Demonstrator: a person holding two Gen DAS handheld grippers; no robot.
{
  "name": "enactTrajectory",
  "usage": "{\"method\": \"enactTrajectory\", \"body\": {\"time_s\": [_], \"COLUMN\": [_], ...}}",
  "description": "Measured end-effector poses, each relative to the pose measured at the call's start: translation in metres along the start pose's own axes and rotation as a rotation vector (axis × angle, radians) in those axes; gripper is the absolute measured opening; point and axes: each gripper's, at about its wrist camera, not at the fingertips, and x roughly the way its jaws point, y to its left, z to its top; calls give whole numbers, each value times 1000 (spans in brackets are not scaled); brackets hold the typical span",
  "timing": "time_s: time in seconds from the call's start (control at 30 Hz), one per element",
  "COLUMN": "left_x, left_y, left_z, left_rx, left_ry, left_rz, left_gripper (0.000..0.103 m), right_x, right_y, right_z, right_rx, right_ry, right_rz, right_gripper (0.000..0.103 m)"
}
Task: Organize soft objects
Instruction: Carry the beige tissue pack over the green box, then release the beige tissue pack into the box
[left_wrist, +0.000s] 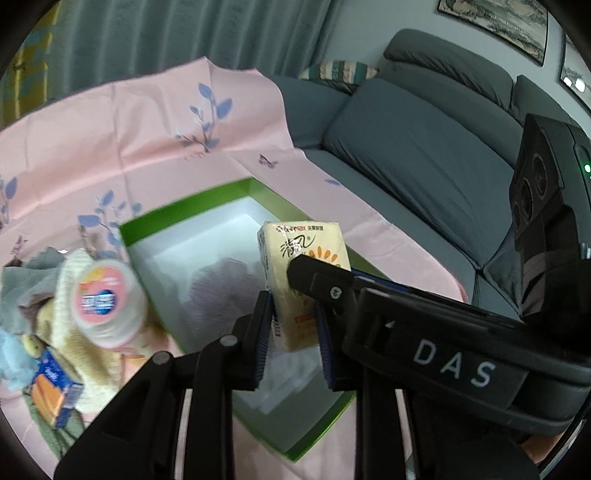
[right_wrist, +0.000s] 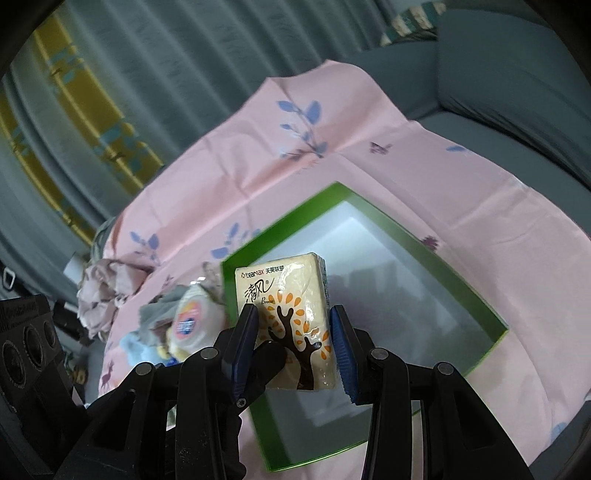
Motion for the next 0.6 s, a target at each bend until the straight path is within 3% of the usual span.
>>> {"method": "enactTrajectory", "body": {"time_s": [0.6], "left_x": [55], "left_y": [-4], "left_z": [-2], "left_rx": [-40], "left_ry": [160], "left_rz": [-85], "left_gripper": [22], "right_x": [25], "right_y": [-47], "right_z": [3], "right_rx": [89], "right_ry": [86], "right_rz": [-128], "right_gripper": [39]}}
